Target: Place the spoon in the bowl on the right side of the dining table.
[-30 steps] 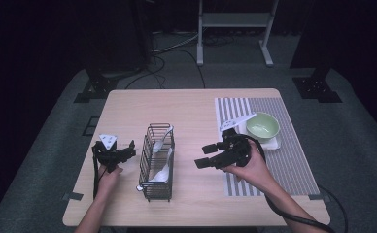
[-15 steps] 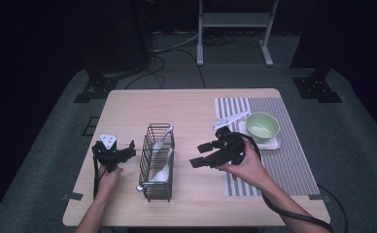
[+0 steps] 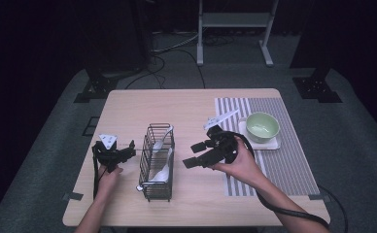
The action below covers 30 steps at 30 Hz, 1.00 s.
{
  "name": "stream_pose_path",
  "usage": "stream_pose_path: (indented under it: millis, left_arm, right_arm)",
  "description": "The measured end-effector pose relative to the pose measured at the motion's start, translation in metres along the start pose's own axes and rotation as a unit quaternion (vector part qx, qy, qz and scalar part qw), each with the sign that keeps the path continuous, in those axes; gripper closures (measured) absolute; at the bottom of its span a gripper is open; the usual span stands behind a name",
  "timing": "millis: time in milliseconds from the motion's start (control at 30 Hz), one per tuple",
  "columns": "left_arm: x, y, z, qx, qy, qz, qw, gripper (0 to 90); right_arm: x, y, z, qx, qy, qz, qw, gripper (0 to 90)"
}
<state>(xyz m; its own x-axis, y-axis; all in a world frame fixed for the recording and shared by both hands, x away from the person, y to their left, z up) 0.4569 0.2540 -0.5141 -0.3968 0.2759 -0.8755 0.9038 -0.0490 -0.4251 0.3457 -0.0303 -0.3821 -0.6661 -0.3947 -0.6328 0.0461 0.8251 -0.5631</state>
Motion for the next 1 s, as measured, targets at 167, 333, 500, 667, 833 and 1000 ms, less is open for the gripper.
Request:
stream_pose_path:
  millis: [167,333,500,667,833,1000]
  left_arm:
    - [0.000,0.000,0.001,0.000,0.002,0.000,1.0000,1.0]
    - [0.000,0.000,0.000,0.000,-0.001,0.000,1.0000,1.0]
    - [0.000,0.000,0.001,0.000,0.002,0.000,1.0000,1.0]
    - [0.000,0.000,0.000,0.001,-0.001,0.001,1.0000,1.0]
    - [0.000,0.000,0.000,0.000,0.000,0.000,1.0000,1.0]
    - [0.000,0.000,0.000,0.002,0.000,0.000,1.0000,1.0]
  right_arm:
    - [-0.003,0.005,-0.001,0.001,-0.001,-0.007,1.0000,24.0]
    - [-0.005,0.008,-0.004,-0.001,-0.001,-0.011,0.9999,24.3]
    - [-0.010,0.016,-0.007,-0.005,-0.004,-0.015,0.9999,24.6]
    - [-0.012,0.021,-0.007,-0.004,-0.002,-0.019,0.9998,24.5]
    - [-0.016,0.027,-0.005,-0.003,0.002,-0.021,0.9998,24.6]
    - [-0.020,0.034,-0.003,0.000,0.012,-0.024,0.9996,25.5]
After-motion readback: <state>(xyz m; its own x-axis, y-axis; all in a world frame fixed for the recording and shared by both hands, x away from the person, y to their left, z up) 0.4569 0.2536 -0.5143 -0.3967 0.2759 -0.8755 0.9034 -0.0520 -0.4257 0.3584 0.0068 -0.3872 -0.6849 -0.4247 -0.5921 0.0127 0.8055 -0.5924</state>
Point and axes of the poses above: each handheld gripper's, and its own axes: y roughly forward along the jaws, x roughly out of its underside, z roughly to its right, the point moved 9 cm from there along y, roughly forward along the jaws, and after that the axes turned 11 degrees about y, right-handed, at the moved point
